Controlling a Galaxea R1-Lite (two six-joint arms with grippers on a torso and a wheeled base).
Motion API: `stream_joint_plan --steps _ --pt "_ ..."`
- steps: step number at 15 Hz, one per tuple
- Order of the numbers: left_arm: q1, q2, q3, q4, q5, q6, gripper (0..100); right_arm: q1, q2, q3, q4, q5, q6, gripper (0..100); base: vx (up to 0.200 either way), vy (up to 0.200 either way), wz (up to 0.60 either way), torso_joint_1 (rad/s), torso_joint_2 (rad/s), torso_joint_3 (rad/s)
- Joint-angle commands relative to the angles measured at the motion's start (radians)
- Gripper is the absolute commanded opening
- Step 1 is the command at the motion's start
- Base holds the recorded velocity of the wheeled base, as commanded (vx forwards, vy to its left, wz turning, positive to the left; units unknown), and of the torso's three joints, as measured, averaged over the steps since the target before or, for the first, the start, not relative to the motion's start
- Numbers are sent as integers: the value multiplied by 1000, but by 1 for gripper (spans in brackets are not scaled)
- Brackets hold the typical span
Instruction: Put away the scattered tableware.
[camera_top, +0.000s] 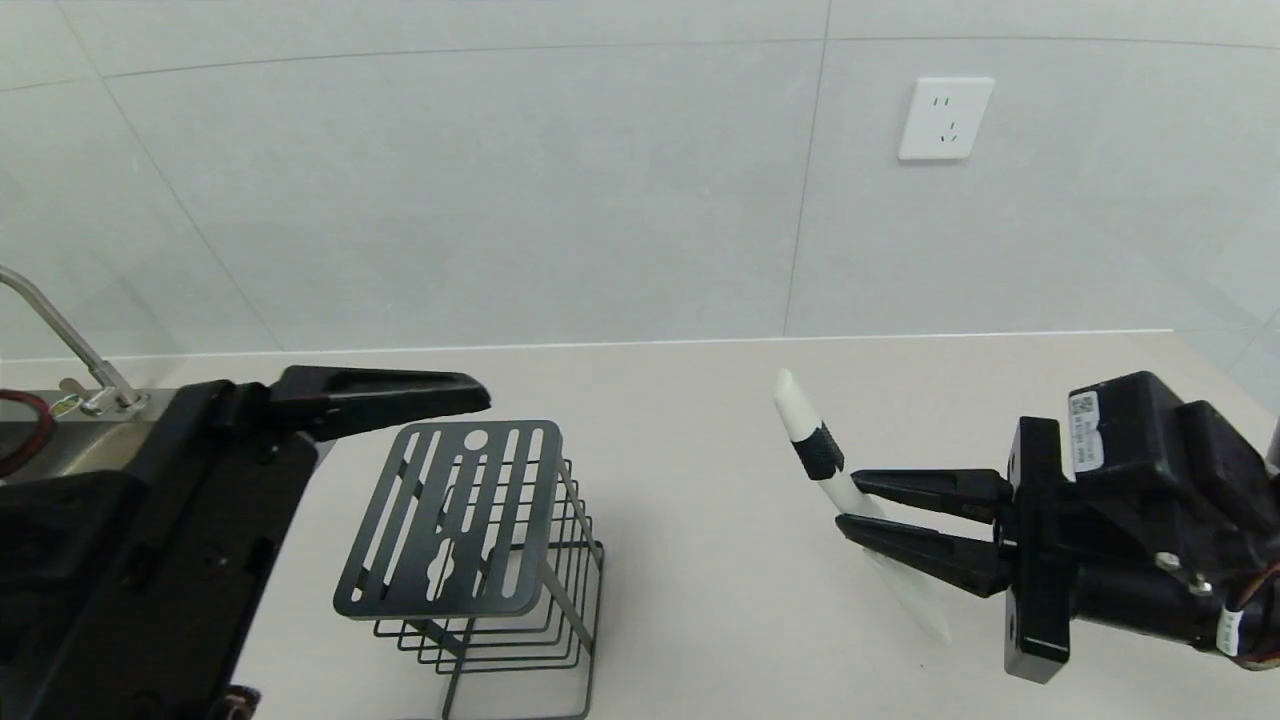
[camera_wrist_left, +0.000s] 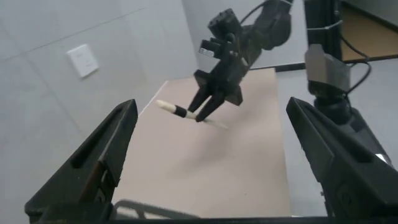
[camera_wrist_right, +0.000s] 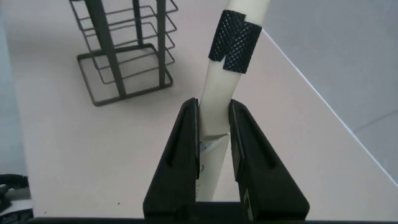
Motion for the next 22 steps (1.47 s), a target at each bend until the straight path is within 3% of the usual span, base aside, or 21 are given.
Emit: stream_joint_plan --steps 1,3,7,9,12,14,19,20,21,22 --pt "-57 139 -73 -2 1 38 100 -1 -33 -2 -17 31 0 0 0 0 0 0 0 0" --pt "-97 218 -129 -2 1 87 100 -1 -28 -19 -42 83 0 0 0 0 0 0 0 0" --pt "-124 346 -234 -10 3 90 100 -19 -16 -31 -109 163 0 0 0 0 0 0 0 0" --pt "-135 422 -274 -74 4 80 100 -18 -18 -30 -132 180 0 0 0 0 0 0 0 0" --pt "-190 504 -330 -163 35 3 100 -13 -25 -22 -140 186 -3 0 0 0 0 0 0 0" --pt "-236 545 -370 -231 60 -78 100 -13 -28 -11 -157 186 -5 0 0 0 0 0 0 0" --pt "-296 609 -424 -335 119 -175 100 -15 -48 13 -170 198 -9 0 0 0 0 0 0 0" --pt "-296 609 -424 -335 119 -175 100 -15 -48 13 -170 198 -9 0 0 0 0 0 0 0" --pt "-315 605 -422 -369 133 -212 100 -18 -50 19 -172 198 -12 0 0 0 0 0 0 0" --pt "-318 602 -422 -382 142 -226 100 -18 -50 19 -172 198 -12 0 0 0 0 0 0 0"
